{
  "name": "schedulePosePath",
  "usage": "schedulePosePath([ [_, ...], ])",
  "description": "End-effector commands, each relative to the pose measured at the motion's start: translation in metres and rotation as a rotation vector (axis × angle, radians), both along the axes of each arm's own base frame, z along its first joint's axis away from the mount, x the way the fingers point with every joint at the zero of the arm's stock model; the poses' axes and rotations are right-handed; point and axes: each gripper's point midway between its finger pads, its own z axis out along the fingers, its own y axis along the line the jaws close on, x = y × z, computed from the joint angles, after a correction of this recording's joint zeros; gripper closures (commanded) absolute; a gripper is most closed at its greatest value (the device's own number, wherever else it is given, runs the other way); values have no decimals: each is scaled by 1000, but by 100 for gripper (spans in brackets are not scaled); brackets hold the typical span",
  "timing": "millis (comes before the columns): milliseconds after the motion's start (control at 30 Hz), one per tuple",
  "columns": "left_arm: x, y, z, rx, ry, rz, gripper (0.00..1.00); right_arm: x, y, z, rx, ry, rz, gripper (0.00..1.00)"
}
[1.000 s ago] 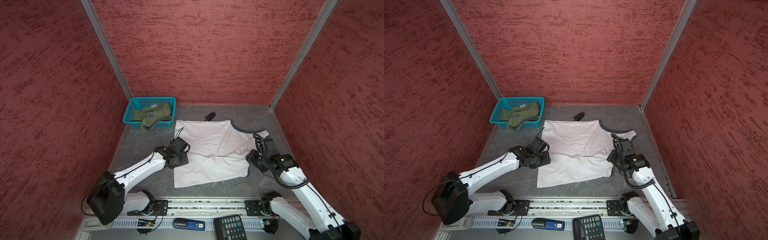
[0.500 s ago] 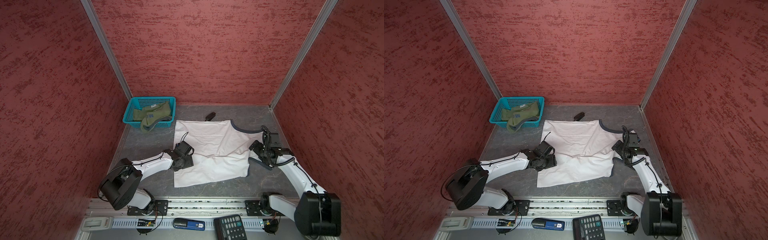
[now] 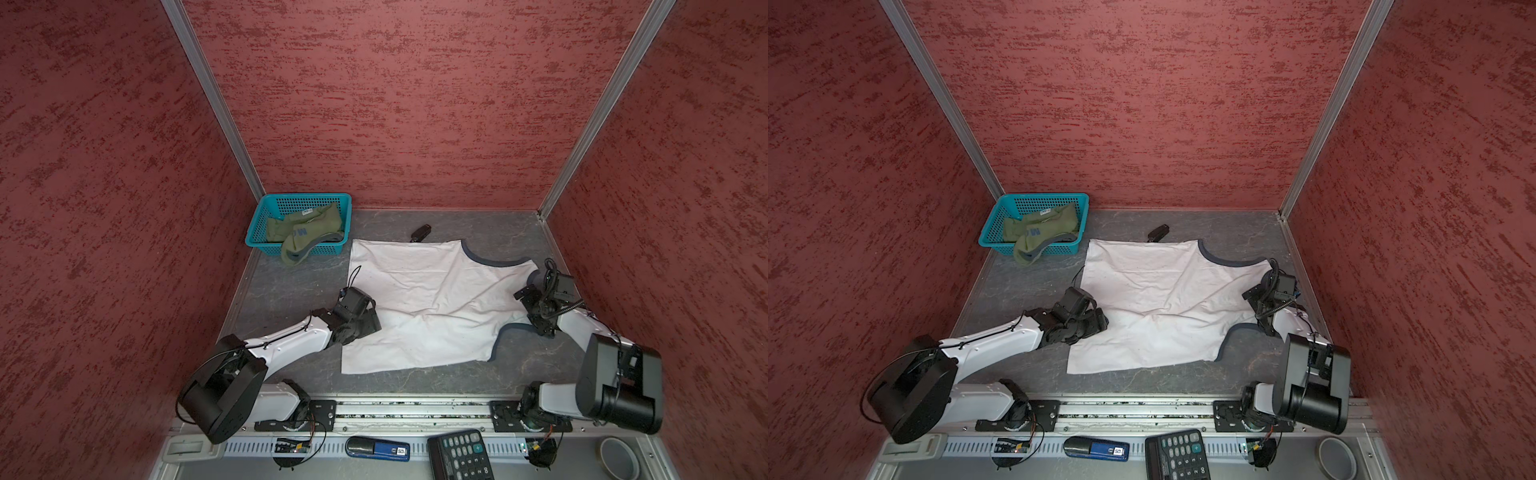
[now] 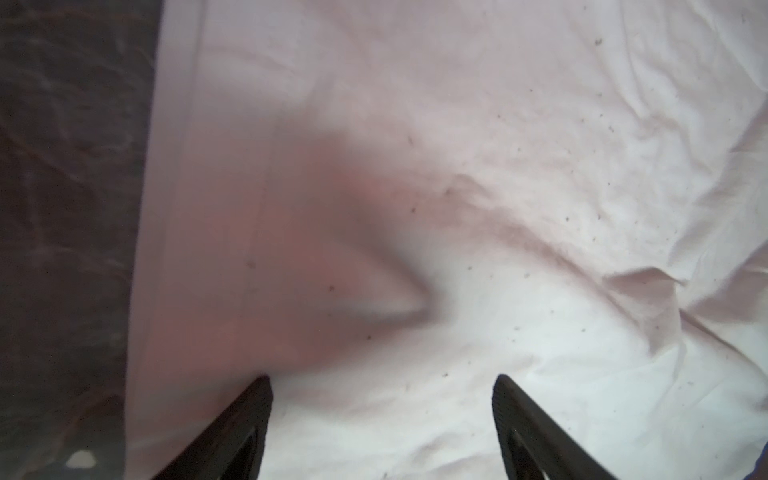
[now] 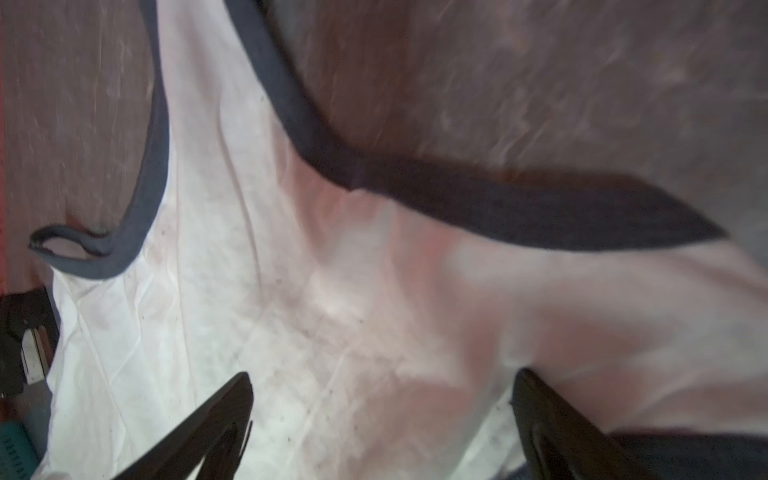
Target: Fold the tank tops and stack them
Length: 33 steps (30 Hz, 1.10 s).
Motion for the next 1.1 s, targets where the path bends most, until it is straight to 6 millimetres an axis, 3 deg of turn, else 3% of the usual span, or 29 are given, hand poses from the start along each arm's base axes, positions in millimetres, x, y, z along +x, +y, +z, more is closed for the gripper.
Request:
schedulePosePath([
  [0, -48, 52, -40, 185, 180, 57, 14, -36, -17, -25, 4, 118, -109, 1],
  [100, -51, 57, -38, 184, 178, 61, 13, -46, -29, -21, -18, 130, -157, 1],
  [267, -62, 51, -30, 168, 159, 11, 11, -50, -41, 5, -77, 87, -191, 1],
  [367, -58, 33, -6, 121, 98, -50, 5, -36, -35, 33, -93, -9, -113, 1],
  [467, -43, 13, 27, 69, 18, -103, 4, -16, -10, 59, -109, -81, 52, 1],
  [600, -10, -15, 60, 43, -80, -176, 5, 12, 38, 77, -134, -124, 271, 1],
  [733, 41, -45, 75, 98, -144, -228, 7, 43, 67, 76, -107, -140, 397, 4],
  [900, 103, -80, 68, 124, -159, -261, 16, 88, 96, 59, -62, -128, 505, 16],
  [1067, 148, -90, 43, 146, -135, -248, 21, 110, 113, 33, -30, -73, 544, 22],
])
